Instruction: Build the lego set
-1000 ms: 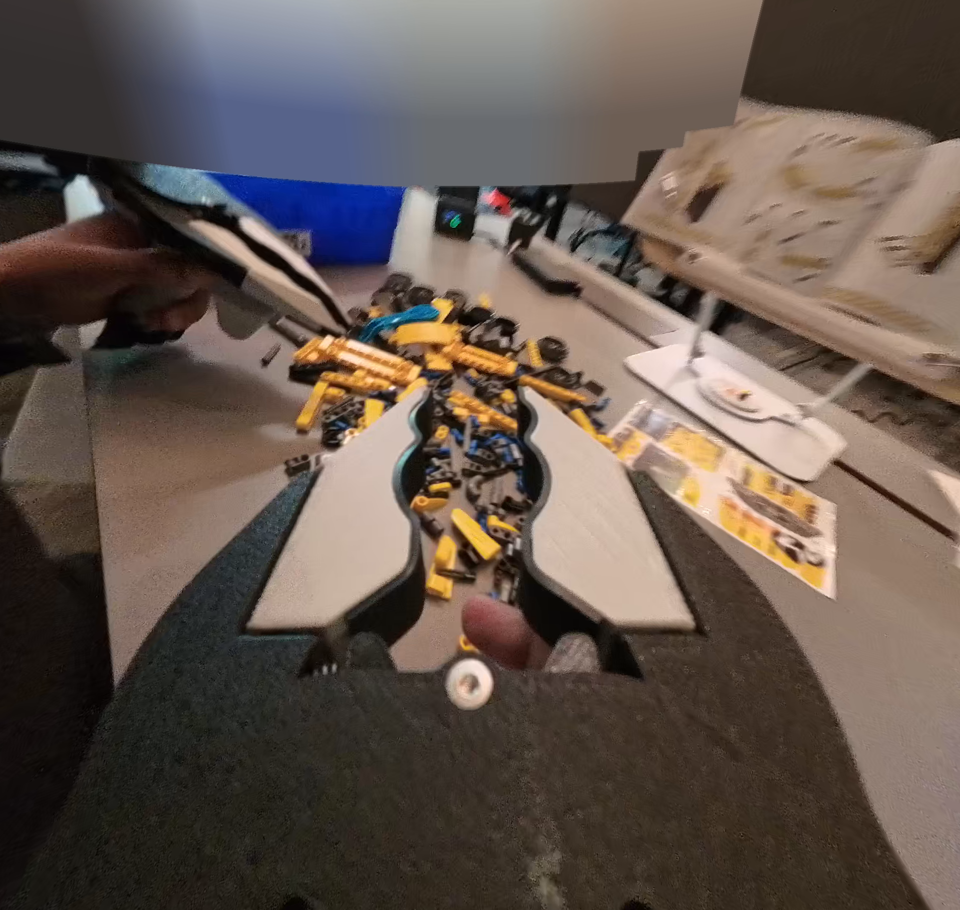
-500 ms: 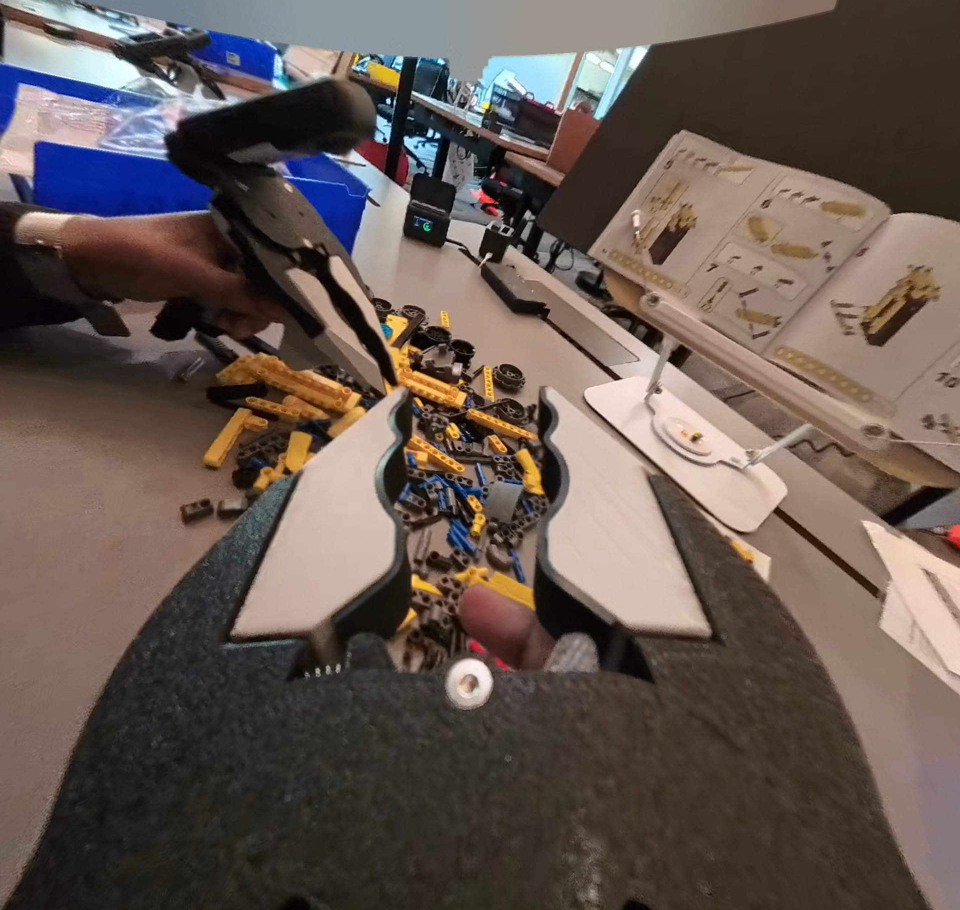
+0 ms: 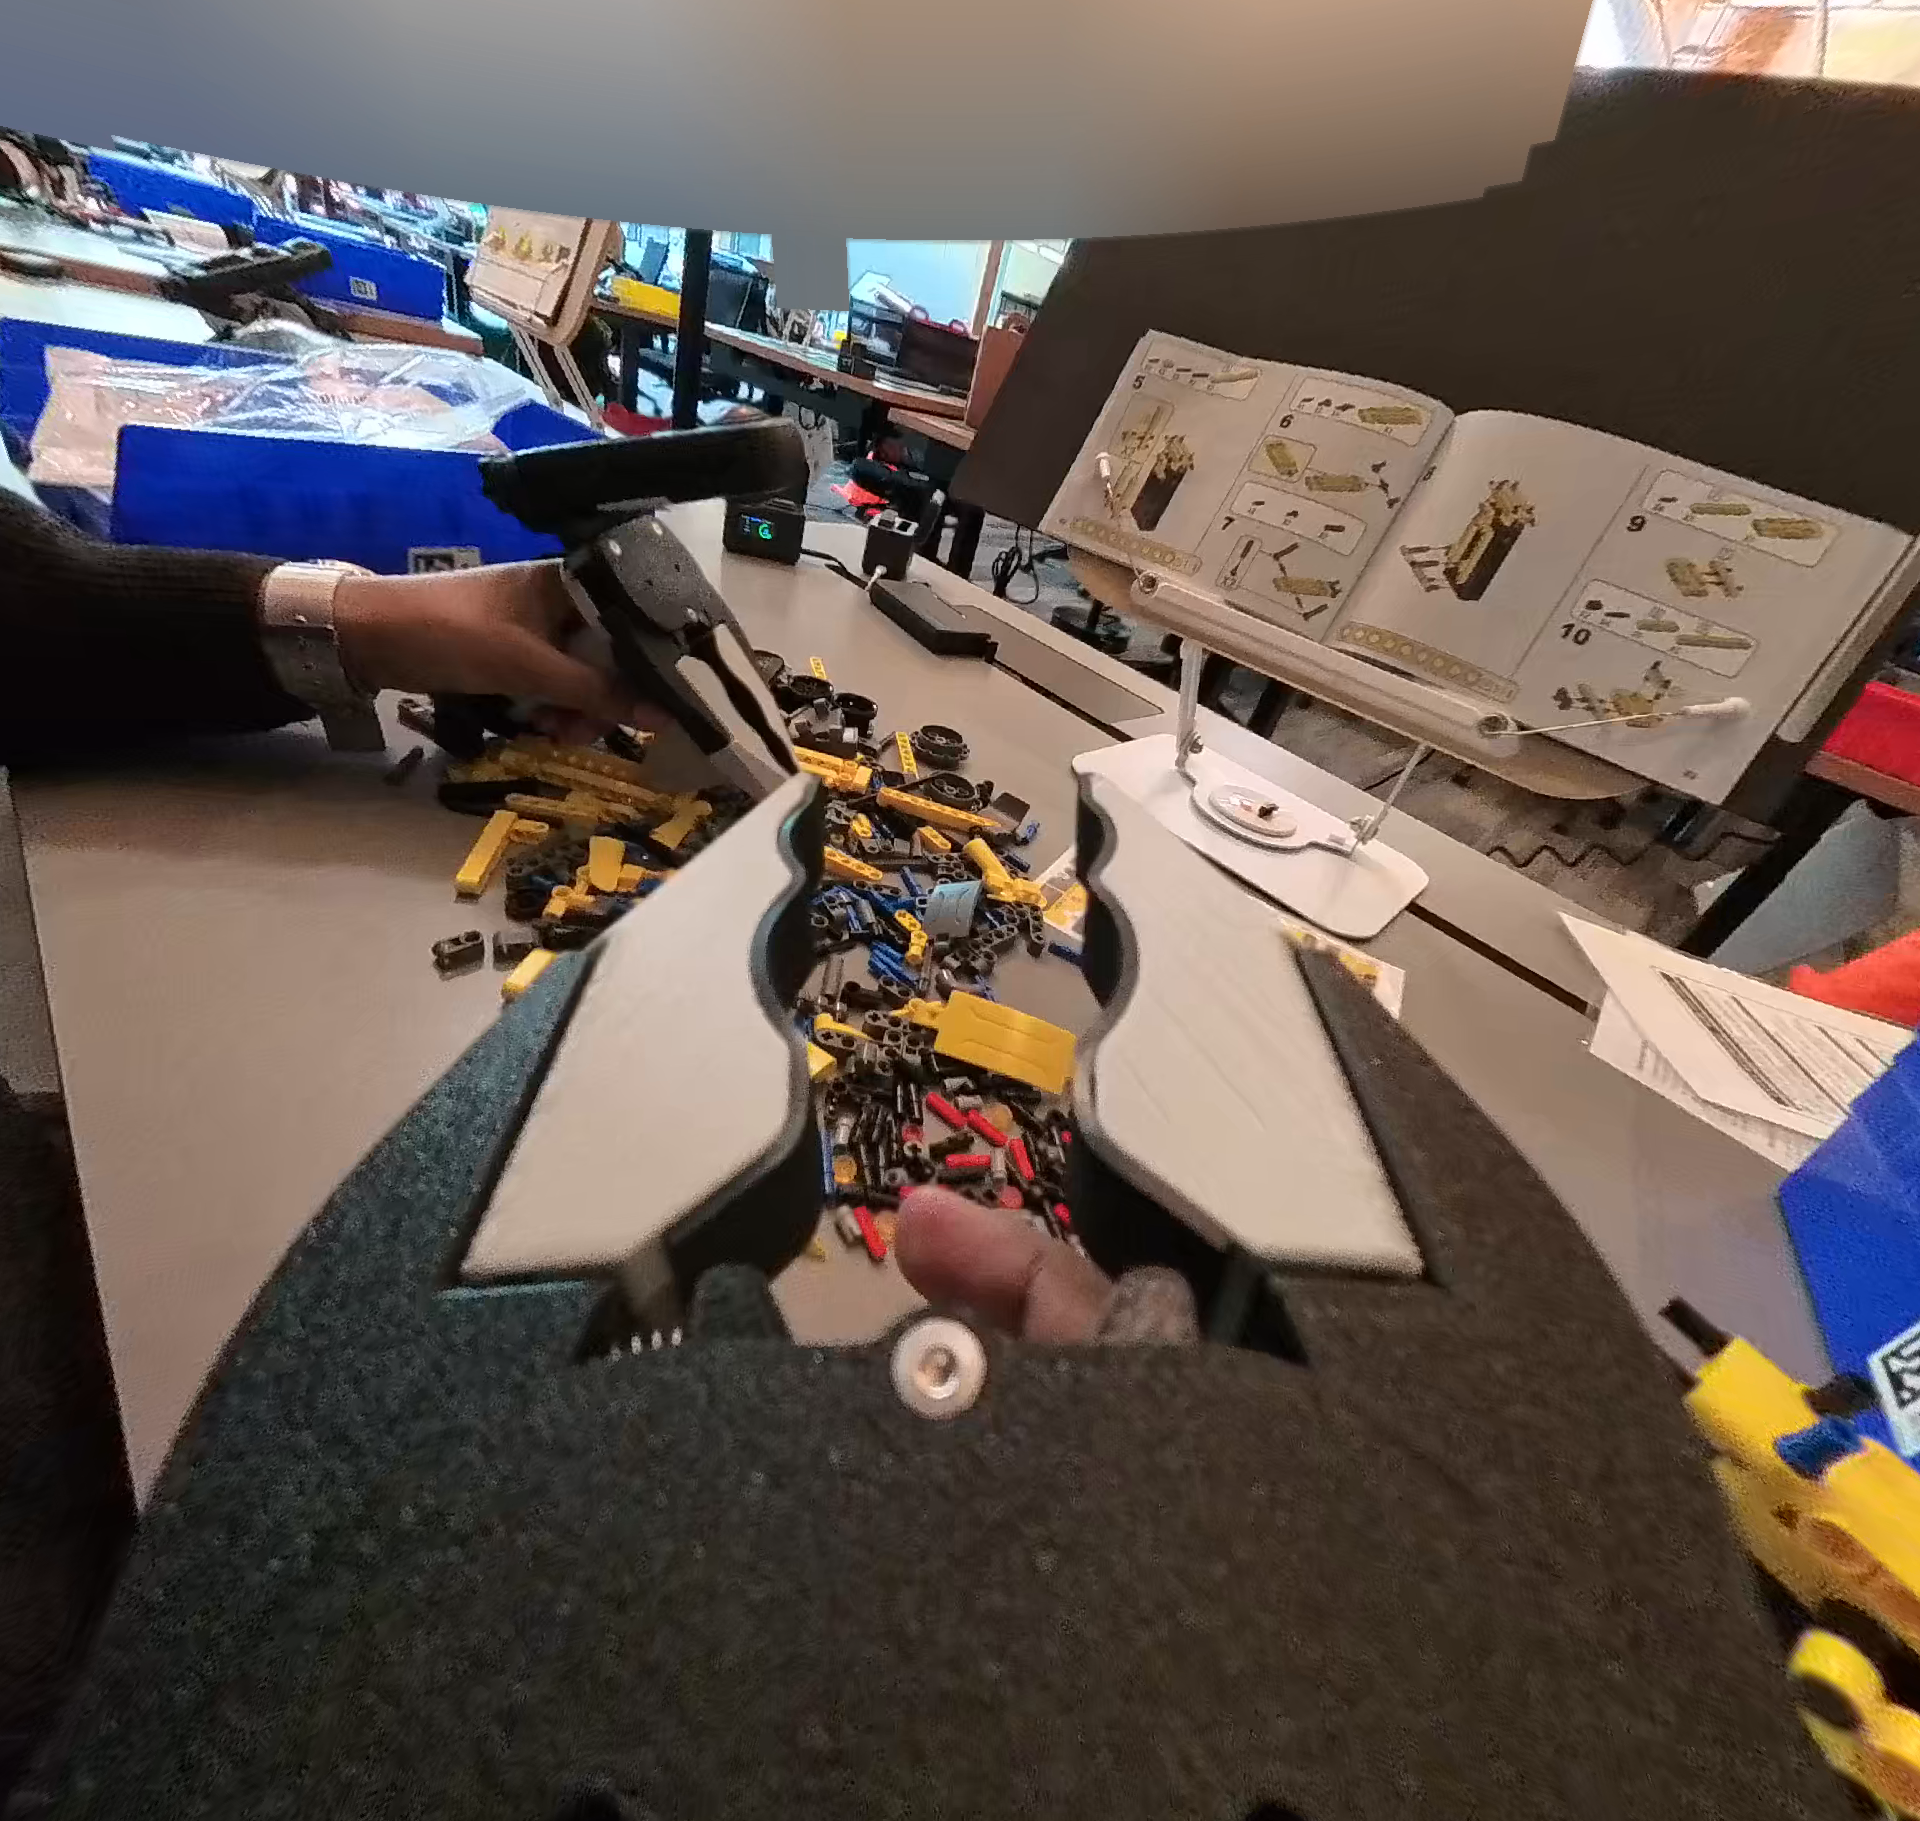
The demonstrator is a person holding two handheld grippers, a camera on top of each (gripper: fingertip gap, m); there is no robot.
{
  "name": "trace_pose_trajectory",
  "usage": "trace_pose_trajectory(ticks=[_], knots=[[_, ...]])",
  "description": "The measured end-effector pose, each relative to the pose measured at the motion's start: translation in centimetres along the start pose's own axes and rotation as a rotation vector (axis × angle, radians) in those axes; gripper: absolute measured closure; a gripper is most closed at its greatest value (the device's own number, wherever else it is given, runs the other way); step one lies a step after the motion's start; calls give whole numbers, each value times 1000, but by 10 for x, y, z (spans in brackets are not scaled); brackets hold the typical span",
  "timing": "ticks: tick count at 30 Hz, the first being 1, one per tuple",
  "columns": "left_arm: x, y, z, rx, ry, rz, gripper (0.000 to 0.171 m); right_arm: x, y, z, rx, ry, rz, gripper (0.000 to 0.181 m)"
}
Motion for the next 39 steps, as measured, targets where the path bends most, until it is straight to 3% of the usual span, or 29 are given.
trace_pose_trajectory(ticks=[13, 20, 23, 25, 28, 33, 39], knots=[[-12, -18, 25, -104, 83, 20, 168, 8, 0, 18, 26, 91, 45, 134], [-88, -48, 65, -293, 509, 240, 171, 31, 16, 7, 73, 37, 85, 133], [-125, -46, 69, -275, 625, 253, 171, 50, 23, -3, 82, -32, 126, 130], [-142, -38, 64, -226, 607, 211, 171, 62, 33, -6, 135, -117, 151, 135], [-154, -29, 58, -193, 524, 124, 171, 48, 43, 8, 208, -89, 204, 136], [-157, -23, 52, -198, 418, 76, 171, 24, 34, 47, 128, -6, 105, 147], [-136, -14, 20, -86, 231, -4, 148, -1, 33, 74, 51, 63, 80, 167]])
Point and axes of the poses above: each gripper's, where its closed fingertips meet, z back along the fingers, y out of its underside, x = y × z across the jaws, the point moved 1 cm from there along z, back along the fingers, and after that the axes turned 3 degrees about z, right-handed, at the moved point
